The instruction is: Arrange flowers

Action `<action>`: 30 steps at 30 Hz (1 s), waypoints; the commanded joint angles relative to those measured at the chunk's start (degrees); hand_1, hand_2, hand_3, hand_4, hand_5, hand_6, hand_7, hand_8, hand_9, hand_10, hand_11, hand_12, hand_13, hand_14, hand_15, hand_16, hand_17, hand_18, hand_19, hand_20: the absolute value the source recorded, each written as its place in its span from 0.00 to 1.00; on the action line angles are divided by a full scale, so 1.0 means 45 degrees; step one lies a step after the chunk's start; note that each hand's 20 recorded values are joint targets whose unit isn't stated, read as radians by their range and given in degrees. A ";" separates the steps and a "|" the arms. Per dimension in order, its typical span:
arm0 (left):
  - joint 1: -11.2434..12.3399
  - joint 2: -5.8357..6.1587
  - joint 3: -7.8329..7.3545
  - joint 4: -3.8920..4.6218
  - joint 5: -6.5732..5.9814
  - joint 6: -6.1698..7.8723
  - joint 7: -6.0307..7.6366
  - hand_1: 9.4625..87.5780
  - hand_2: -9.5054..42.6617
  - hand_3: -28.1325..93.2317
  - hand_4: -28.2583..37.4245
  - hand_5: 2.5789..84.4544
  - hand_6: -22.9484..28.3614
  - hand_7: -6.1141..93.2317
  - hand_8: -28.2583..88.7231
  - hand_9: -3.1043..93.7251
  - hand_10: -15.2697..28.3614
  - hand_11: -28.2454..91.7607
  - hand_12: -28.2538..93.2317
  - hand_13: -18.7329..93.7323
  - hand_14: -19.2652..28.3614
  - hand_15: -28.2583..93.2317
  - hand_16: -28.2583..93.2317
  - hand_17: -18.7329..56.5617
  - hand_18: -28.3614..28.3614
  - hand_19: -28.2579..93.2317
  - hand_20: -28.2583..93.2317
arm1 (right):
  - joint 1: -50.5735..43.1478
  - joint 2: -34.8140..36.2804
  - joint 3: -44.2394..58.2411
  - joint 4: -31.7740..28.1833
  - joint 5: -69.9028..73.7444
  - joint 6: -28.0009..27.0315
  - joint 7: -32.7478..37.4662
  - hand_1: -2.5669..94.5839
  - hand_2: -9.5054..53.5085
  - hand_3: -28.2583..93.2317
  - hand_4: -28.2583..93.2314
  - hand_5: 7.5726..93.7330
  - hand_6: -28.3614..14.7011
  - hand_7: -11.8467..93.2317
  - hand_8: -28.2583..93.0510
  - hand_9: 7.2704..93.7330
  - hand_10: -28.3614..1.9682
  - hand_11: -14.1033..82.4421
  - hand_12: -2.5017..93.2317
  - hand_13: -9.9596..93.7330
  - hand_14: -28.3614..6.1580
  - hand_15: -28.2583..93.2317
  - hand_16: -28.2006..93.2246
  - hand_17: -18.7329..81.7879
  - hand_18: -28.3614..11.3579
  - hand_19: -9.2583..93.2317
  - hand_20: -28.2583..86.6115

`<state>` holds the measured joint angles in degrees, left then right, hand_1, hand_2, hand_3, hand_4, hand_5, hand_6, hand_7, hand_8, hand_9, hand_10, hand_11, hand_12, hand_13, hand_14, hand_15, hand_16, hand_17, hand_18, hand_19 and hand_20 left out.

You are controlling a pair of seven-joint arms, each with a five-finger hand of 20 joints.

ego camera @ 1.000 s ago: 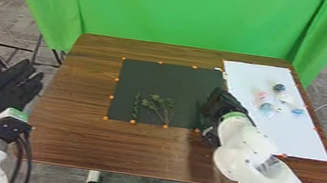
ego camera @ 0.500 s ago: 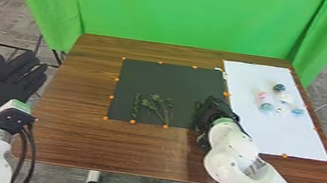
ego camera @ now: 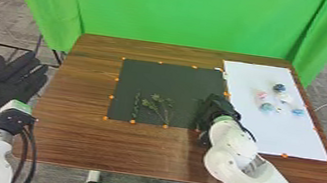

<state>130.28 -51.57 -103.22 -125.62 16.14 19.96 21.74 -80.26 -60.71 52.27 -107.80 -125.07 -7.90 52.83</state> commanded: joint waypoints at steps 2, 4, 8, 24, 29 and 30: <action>0.0187 -0.0126 0.0014 -0.0034 -0.0370 0.0135 0.0273 0.21 0.37 0.83 0.00 0.45 0.59 0.28 0.15 0.37 0.68 0.46 0.31 0.37 0.72 0.57 0.15 0.19 0.74 0.48 0.30 | -0.0067 0.0163 0.0105 -0.0220 -0.0246 -0.0401 -0.0030 0.42 0.00 0.84 0.00 0.73 0.56 0.44 0.29 0.81 0.42 0.60 0.38 0.82 0.47 0.78 0.54 0.68 0.11 1.00 0.63; 0.0142 -0.0122 0.0054 -0.0029 -0.0387 0.0198 0.0262 0.21 0.36 0.83 0.00 0.45 0.59 0.28 0.15 0.37 0.68 0.46 0.31 0.37 0.72 0.57 0.15 0.19 0.74 0.48 0.30 | -0.0147 0.0204 0.0221 -0.0457 -0.0214 -0.0558 -0.0058 0.41 0.00 0.85 0.00 0.74 0.55 0.44 0.18 0.81 0.42 0.60 0.38 0.82 0.47 0.78 0.53 0.68 0.11 1.00 0.63; 0.0172 -0.0163 0.0040 -0.0021 -0.0410 0.0128 0.0277 0.21 0.35 0.83 0.00 0.44 0.59 0.28 0.15 0.37 0.68 0.46 0.31 0.37 0.72 0.57 0.15 0.19 0.74 0.48 0.30 | -0.0172 0.0254 0.0298 -0.0703 -0.0365 -0.0728 -0.0157 0.39 0.00 0.85 0.00 0.73 0.54 0.42 0.16 0.81 0.41 0.59 0.38 0.81 0.46 0.78 0.53 0.68 0.11 1.00 0.62; 0.0626 -0.0227 -0.0046 -0.0177 -0.0321 0.0189 0.0341 0.21 0.34 0.83 0.00 0.44 0.59 0.28 0.15 0.37 0.68 0.46 0.31 0.37 0.72 0.56 0.16 0.19 0.74 0.47 0.30 | -0.1848 0.1741 0.3597 -0.1294 -0.2392 0.0322 -0.2704 0.36 0.00 0.85 0.03 0.63 0.51 0.36 0.16 0.68 0.36 0.50 0.32 0.70 0.37 0.79 0.53 0.57 0.10 0.98 0.55; 0.0967 -0.0307 -0.0203 -0.0308 -0.0309 0.0177 0.0513 0.21 0.34 0.83 0.00 0.44 0.59 0.27 0.15 0.37 0.69 0.46 0.31 0.37 0.72 0.56 0.16 0.19 0.74 0.47 0.30 | -0.2357 0.2419 0.4949 -0.1183 -0.2401 -0.1655 -0.3910 0.38 0.00 0.87 0.02 0.58 0.54 0.33 0.14 0.65 0.42 0.36 0.24 0.70 0.38 0.81 0.50 0.55 0.10 0.95 0.57; 0.1076 -0.0317 -0.0238 -0.0334 -0.0331 0.0121 0.0538 0.21 0.34 0.83 0.00 0.44 0.59 0.27 0.15 0.37 0.69 0.46 0.31 0.37 0.72 0.56 0.16 0.19 0.74 0.47 0.30 | -0.2413 0.2495 0.4990 -0.1061 -0.2551 -0.1597 -0.3993 0.39 0.00 0.87 0.01 0.56 0.56 0.31 0.13 0.62 0.47 0.32 0.21 0.70 0.39 0.81 0.49 0.55 0.10 0.95 0.57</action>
<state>132.28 -52.12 -103.34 -126.01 14.59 20.32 23.28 -89.14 -53.87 68.60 -114.16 -138.44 -6.33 36.69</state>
